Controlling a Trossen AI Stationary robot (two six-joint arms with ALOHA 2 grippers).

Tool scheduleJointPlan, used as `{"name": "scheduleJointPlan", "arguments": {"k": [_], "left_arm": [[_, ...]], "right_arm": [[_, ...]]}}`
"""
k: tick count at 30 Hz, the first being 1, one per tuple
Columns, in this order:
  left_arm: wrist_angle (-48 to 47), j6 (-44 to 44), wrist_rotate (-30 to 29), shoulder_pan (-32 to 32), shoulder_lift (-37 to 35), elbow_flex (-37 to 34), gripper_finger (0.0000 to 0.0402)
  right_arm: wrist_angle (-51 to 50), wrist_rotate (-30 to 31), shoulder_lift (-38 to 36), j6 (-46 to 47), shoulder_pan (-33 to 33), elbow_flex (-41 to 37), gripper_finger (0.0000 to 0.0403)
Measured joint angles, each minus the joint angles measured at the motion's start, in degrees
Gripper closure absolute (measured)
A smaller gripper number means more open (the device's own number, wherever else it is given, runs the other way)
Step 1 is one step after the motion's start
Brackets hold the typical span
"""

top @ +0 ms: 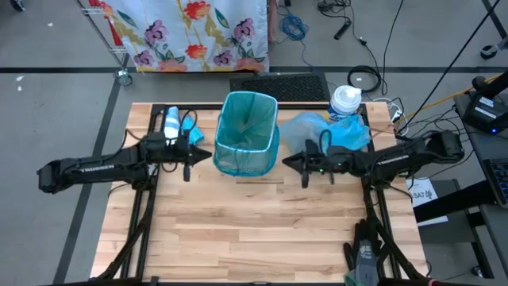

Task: Place trash/remove bag and relplace
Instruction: Return to Home Position

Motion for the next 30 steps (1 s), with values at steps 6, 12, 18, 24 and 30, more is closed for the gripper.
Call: {"name": "scheduleJointPlan", "arguments": {"k": [6, 12, 18, 24, 30], "left_arm": [[8.8, -6.4, 1.2, 0.0, -5.8, -10.1, 0.0375], [22.0, -7.1, 1.3, -1.3, -10.9, -17.0, 0.0375], [18.0, -8.8, 1.2, -1.8, -11.9, -17.0, 0.0375], [12.4, -10.2, 2.3, -1.8, -14.4, -17.0, 0.0375], [7.2, -10.1, 2.6, -1.8, -22.9, -17.0, 0.0375]], "right_arm": [[22.2, 0.1, 0.0, 0.5, -3.8, -13.0, 0.0401], [26.9, -6.9, -0.1, 1.1, -6.0, -17.2, 0.0401], [28.7, -8.8, 0.0, 0.1, -5.9, -21.6, 0.0401], [31.1, -8.9, -1.5, -0.1, -4.9, -23.2, 0.0401], [27.4, -18.8, -5.0, 0.3, -4.8, -23.2, 0.0401]]}}
